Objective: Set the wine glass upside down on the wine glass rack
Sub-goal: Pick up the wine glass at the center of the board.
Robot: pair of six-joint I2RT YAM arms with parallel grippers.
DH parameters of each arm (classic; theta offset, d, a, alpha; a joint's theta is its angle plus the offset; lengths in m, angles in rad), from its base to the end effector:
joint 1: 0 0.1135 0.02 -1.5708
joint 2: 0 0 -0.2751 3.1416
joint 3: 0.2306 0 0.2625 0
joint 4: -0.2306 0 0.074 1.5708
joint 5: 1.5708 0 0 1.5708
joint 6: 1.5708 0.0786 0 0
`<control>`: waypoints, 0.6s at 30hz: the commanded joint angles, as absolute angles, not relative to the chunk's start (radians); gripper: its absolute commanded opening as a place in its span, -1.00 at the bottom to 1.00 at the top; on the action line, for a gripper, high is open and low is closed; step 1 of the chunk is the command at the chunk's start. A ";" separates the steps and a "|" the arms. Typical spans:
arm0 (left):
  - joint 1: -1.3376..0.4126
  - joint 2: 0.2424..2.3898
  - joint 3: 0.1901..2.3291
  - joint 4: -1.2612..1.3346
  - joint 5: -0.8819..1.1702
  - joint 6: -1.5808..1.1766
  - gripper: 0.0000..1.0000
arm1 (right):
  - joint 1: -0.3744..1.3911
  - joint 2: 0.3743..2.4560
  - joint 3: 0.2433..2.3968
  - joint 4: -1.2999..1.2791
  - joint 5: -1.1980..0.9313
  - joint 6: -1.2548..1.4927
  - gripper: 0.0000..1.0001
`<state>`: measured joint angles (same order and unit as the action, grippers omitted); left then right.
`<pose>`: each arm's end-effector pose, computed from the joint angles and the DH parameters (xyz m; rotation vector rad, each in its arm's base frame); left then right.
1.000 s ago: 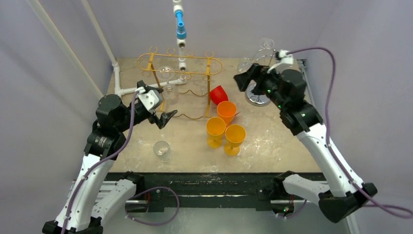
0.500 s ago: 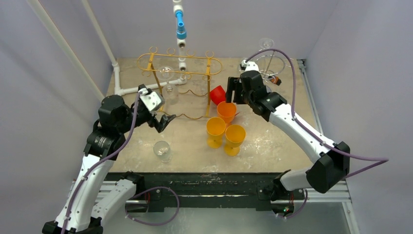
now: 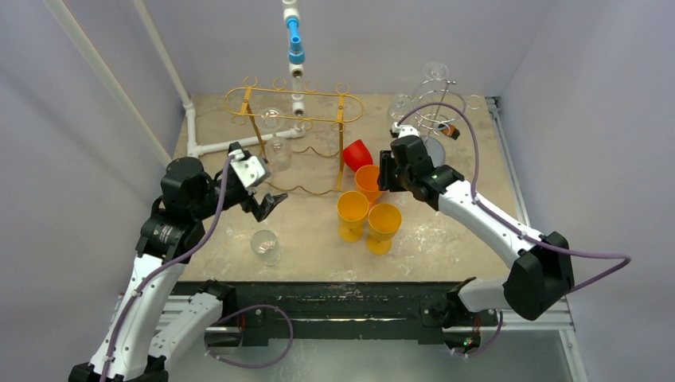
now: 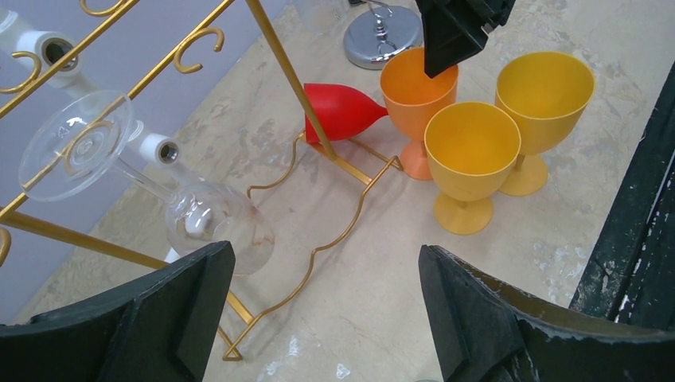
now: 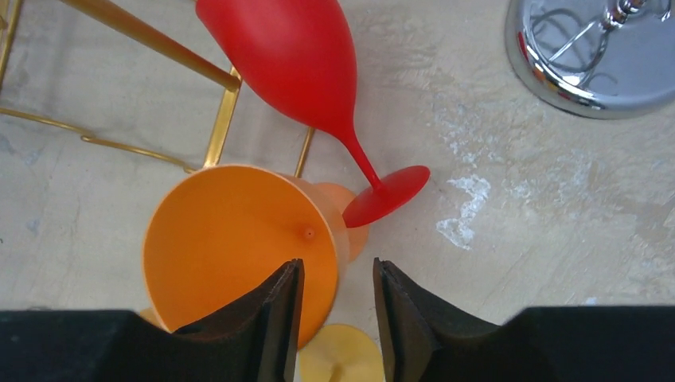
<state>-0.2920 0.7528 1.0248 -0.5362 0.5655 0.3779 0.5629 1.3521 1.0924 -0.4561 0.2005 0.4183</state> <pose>0.1648 -0.0935 0.3914 0.9553 1.5450 -0.4564 0.2931 0.1664 0.2753 -0.0606 2.2849 0.2875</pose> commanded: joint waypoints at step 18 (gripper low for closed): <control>-0.288 0.777 1.078 -0.507 0.678 0.358 0.85 | 0.525 1.139 1.409 -0.708 0.279 0.265 -1.00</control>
<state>-0.2920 0.7753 1.0382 -0.5407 0.6285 0.3809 0.5362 1.2259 1.3052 -0.6125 0.2455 0.3294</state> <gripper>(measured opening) 0.928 0.032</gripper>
